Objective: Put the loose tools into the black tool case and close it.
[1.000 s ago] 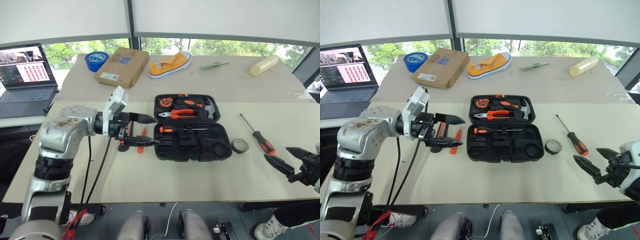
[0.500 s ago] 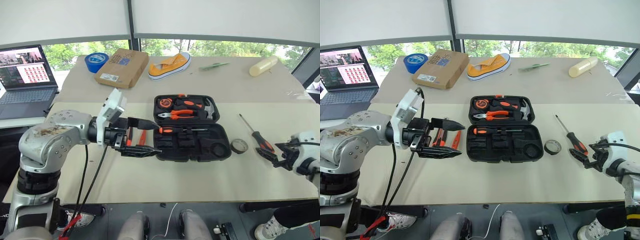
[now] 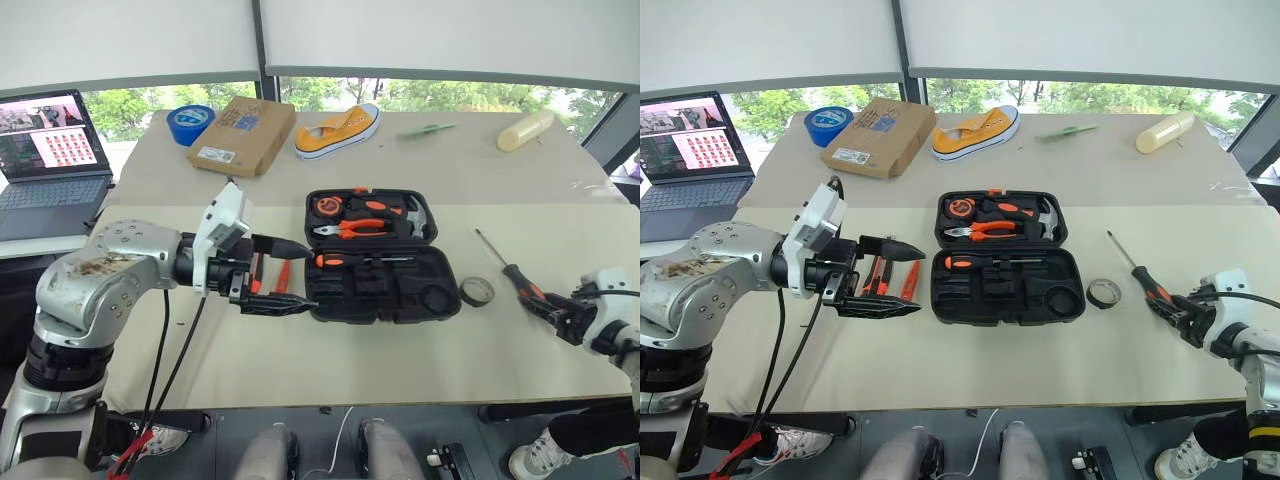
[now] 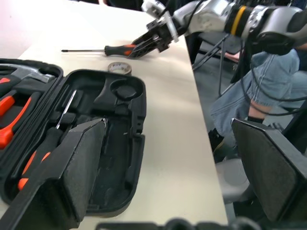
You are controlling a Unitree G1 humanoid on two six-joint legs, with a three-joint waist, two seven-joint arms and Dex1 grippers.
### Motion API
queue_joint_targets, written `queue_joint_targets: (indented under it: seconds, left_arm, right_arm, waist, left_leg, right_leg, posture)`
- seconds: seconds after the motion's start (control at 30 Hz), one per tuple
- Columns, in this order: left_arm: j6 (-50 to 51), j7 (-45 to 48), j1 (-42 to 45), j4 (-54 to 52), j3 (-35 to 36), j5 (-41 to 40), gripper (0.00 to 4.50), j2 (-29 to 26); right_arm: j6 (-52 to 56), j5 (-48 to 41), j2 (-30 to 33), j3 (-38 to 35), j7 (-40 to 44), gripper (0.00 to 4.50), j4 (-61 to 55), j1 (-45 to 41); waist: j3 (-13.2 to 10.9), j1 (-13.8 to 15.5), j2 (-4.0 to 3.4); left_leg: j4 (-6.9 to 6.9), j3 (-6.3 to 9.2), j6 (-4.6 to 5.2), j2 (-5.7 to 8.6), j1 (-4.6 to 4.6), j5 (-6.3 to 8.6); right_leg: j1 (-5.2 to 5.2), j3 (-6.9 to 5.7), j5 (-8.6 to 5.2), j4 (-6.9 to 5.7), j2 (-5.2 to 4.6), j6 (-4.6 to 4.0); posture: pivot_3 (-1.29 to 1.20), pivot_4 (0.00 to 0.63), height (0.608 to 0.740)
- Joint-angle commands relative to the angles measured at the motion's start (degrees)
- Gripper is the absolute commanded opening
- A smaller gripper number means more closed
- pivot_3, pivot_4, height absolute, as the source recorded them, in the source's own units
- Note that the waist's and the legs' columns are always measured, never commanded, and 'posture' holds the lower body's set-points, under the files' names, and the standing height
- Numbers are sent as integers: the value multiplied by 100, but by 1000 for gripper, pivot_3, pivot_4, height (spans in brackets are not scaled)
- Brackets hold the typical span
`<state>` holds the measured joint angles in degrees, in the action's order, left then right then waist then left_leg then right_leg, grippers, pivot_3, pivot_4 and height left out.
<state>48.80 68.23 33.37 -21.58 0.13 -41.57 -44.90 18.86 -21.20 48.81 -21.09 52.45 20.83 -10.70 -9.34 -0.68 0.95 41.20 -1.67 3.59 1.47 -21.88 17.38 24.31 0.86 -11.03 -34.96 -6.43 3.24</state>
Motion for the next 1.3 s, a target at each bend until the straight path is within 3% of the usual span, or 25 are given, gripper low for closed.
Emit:
queue_joint_targets:
  seconds: [0.03, 0.2, 0.4, 0.6, 0.93, 1.0, 1.23, 1.3]
  left_arm:
    - [-196, 112, 54, 30, -28, 47, 4500, -138]
    - [-383, 222, 165, 234, -185, 186, 4500, -149]
    - [-534, 252, 281, 332, -269, 278, 4500, -136]
    - [-587, 257, 250, 355, -217, 300, 4500, -204]
    - [-615, 191, 237, 401, -178, 334, 4500, -241]
    - [-613, 177, 264, 416, -189, 339, 4500, -234]
    - [-648, 186, 309, 497, -209, 373, 4500, -232]
    - [-665, 190, 312, 519, -213, 385, 4500, -232]
  right_arm:
    - [-31, -448, 657, 203, 1111, 1015, -1261, -598]
    - [-667, -53, 704, 1586, 2318, 1015, -1898, -1376]
    - [-1971, 1001, 120, 2788, 2673, 1015, -840, -2405]
    - [-3073, 1841, -109, 3197, 2467, 1015, 658, -3120]
    - [-4025, 2118, -319, 3252, 2525, 1015, 1946, -3643]
    - [-4157, 2126, -375, 3246, 2499, 2029, 2061, -3671]
    - [-3393, 1745, -647, 2917, 2218, 4289, 1771, -3780]
    - [-2794, 1473, -760, 2780, 2234, 4289, 1403, -3709]
  waist:
    - [-8, -37, -19]
    - [-8, -47, 16]
    - [-11, 43, 17]
    - [-12, 51, 18]
    - [-12, -25, 18]
    - [-12, -27, 18]
    - [-12, -25, 18]
    - [-12, -24, 18]
  left_leg:
    - [0, -3, 6, 2, 2, 3]
    - [-31, 6, 8, -33, 33, 5]
    - [-21, 4, -31, -13, -8, -18]
    - [-22, 6, -41, 1, -20, -24]
    - [-31, 5, -49, -5, -27, -28]
    - [-31, 5, -49, -5, -27, -29]
    - [-31, 5, -50, -5, -27, -29]
    - [-31, 5, -51, -5, -32, -29]
  right_leg:
    - [3, 5, 0, 0, -1, 0]
    - [-7, -9, -9, 0, 39, -18]
    - [16, -13, -9, -1, 15, -20]
    - [25, -18, -6, 4, 1, -14]
    - [43, -17, -6, 0, 5, -15]
    - [44, -16, -6, 0, 5, -15]
    - [44, -16, -6, -1, 5, -15]
    - [51, -15, -6, -3, 5, -15]
  posture:
    - [0, 150, 735]
    - [0, 150, 735]
    - [0, 150, 735]
    - [0, 150, 735]
    - [0, 150, 735]
    - [0, 150, 735]
    - [0, 150, 735]
    - [0, 150, 735]
